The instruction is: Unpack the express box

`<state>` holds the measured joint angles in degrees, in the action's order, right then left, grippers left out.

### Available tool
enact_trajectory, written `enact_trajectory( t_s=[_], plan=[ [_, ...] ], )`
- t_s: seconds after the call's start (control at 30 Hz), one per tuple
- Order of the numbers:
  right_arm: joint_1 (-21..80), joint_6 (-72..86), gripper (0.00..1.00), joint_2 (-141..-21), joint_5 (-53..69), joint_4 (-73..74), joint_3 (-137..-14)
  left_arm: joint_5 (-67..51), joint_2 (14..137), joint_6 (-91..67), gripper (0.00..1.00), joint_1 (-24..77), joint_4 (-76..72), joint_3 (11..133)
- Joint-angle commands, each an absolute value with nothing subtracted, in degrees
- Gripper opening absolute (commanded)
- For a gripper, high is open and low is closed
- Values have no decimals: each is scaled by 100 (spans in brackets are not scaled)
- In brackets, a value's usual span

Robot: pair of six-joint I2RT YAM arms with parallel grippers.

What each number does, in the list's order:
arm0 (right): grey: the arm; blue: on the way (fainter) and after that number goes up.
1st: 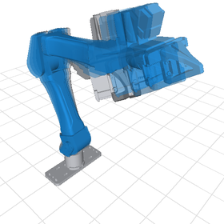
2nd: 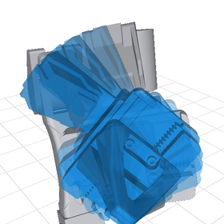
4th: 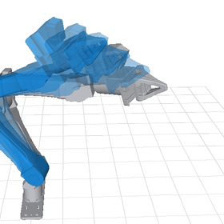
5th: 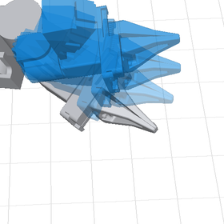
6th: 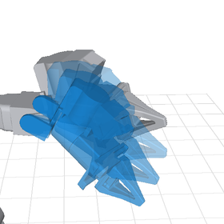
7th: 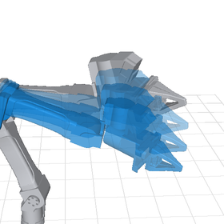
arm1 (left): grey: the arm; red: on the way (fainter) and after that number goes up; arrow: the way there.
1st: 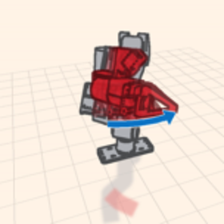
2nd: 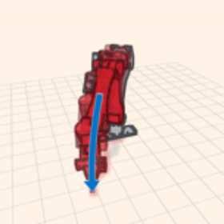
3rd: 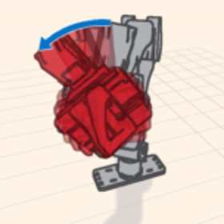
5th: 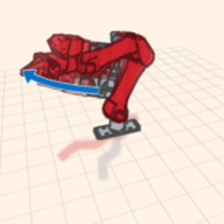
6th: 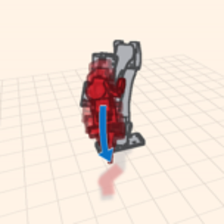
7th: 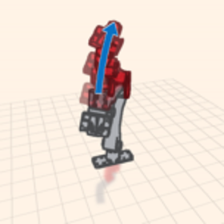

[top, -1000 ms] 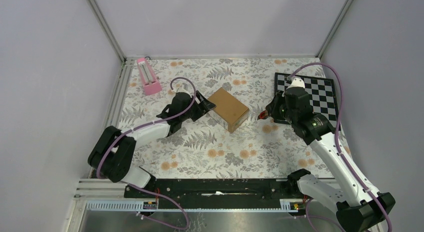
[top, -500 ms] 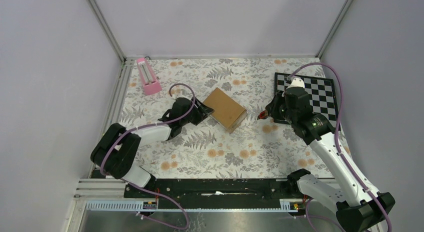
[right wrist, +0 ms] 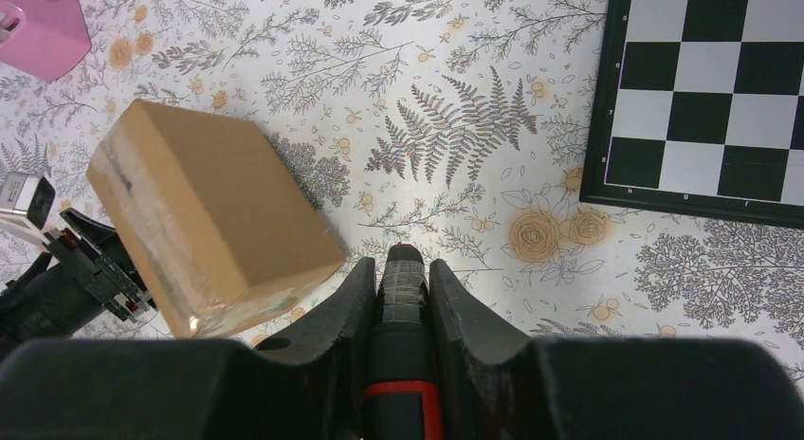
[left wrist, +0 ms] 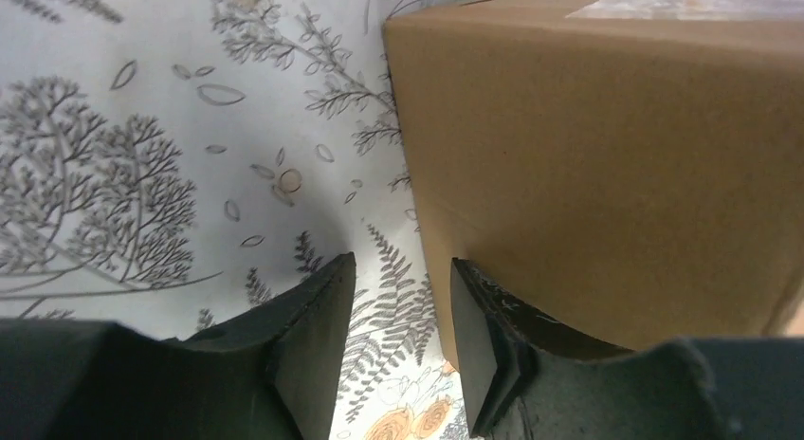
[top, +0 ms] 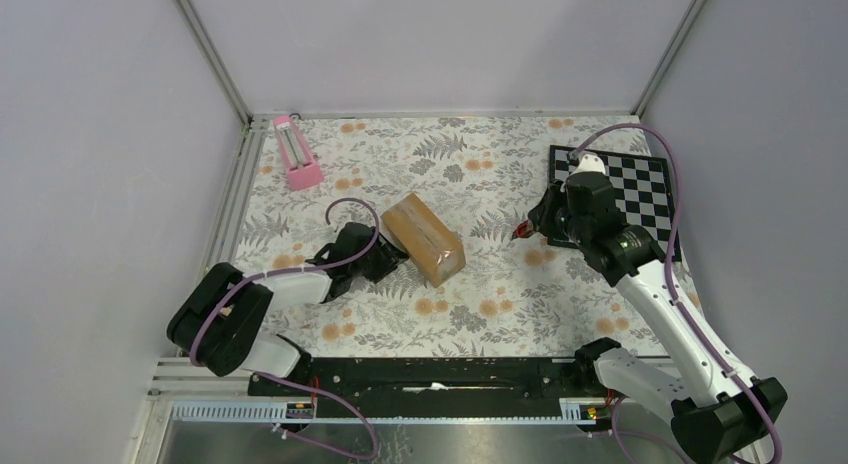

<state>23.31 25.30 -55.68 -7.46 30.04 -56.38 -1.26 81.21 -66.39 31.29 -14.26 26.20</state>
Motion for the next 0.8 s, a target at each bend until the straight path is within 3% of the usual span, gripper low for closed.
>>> enact_trajectory(
  t_s=[0.0,0.4,0.77],
  plan=[
    [2402,2539,0,-5604,-703,2720,-5748,106,7665,-6433,47,3120,-1173,2690],
    [2889,2730,0,-5622,-1080,2854,-5559,1125,6433,-5404,50,2853,1247,4194],
    [3637,3145,0,-5680,-1417,2830,-5300,463,8776,-4500,51,1988,1055,6016]
  ],
)
